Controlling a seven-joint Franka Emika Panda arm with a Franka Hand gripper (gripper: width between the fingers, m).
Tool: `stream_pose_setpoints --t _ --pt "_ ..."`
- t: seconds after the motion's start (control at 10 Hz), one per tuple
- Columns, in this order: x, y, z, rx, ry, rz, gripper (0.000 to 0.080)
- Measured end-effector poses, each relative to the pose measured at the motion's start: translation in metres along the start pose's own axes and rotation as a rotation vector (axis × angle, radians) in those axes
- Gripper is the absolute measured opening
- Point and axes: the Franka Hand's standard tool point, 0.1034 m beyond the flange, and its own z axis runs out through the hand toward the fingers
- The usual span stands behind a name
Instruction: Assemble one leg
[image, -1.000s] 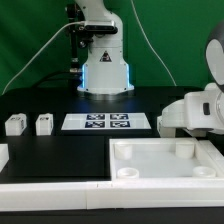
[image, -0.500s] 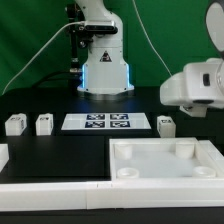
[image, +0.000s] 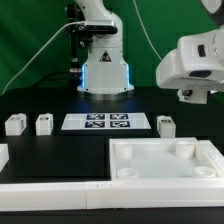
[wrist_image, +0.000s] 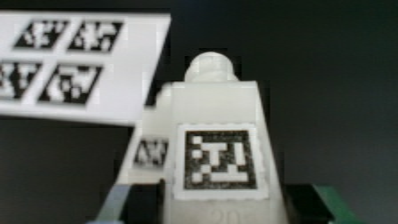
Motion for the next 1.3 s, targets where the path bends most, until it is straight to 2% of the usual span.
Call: stream_pose_setpoints --t 0.4,0.6,0.7,0.8,0.9,1.0,1.2,1.3 --pt "0.003 -0.004 -0.007 0.053 0.416 -0.022 0.0293" --pt "0.0 0.013 -0.018 0.062 0.619 -0.054 0.0293" --pt "0.002 0.017 -0.028 0.073 0.7 -0.057 0.0293" --pt "0.004 0.016 -0.037 0.089 0.814 -0.065 0.0293" --pt "0.003 0.011 -0.033 0.116 0.922 -0.068 0.0293" --pt "0.001 0.008 -0.026 0.126 0.96 -0.075 0.0293" --pt "0.002 0.01 -0.029 0.123 0.952 -0.079 0.0293" --pt "0.007 0.019 -0.031 0.095 0.959 -0.13 0.0293"
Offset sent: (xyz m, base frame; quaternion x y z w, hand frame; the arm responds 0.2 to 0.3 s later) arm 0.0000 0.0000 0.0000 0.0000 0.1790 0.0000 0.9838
